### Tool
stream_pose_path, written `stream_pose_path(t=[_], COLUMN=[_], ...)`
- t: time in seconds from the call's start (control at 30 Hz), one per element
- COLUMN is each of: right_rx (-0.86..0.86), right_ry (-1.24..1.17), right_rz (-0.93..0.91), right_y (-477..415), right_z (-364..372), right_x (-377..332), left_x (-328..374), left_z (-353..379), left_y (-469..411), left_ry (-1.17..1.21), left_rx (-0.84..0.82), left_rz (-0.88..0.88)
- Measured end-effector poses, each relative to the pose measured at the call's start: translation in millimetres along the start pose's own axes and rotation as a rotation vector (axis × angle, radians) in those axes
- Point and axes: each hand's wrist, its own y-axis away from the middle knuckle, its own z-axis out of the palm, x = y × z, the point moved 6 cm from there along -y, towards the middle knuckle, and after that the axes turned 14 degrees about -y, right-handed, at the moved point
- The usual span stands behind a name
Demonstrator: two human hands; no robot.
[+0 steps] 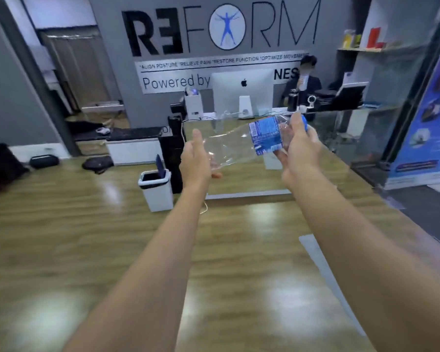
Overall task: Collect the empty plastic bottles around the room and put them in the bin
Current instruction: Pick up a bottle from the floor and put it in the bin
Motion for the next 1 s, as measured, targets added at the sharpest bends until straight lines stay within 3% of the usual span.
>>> stream_pose_path(t=[0.3,0.47,0.77,1.0], right_rx=[-0.210,-0.273,-0.336,-0.373], right_ry=[0.082,0.070,0.230,0.245], right_rz=[0.212,0.255,0.200,0.246], right_y=[-57,-84,-171,-272], right_z=[152,233,358,430], right_x=[183,277,407,515], left_x=[-69,-106,-147,-213], left_z=[-125,-187,-237,-237], left_y=[-160,-268,-456,-615], left_ry=[-0.049,-0.094,-0.157,-0.104], left_rx=[0.314,0.388,0.366,0.281], left_rz=[-0.086,-0.072,-0.076,-0.261])
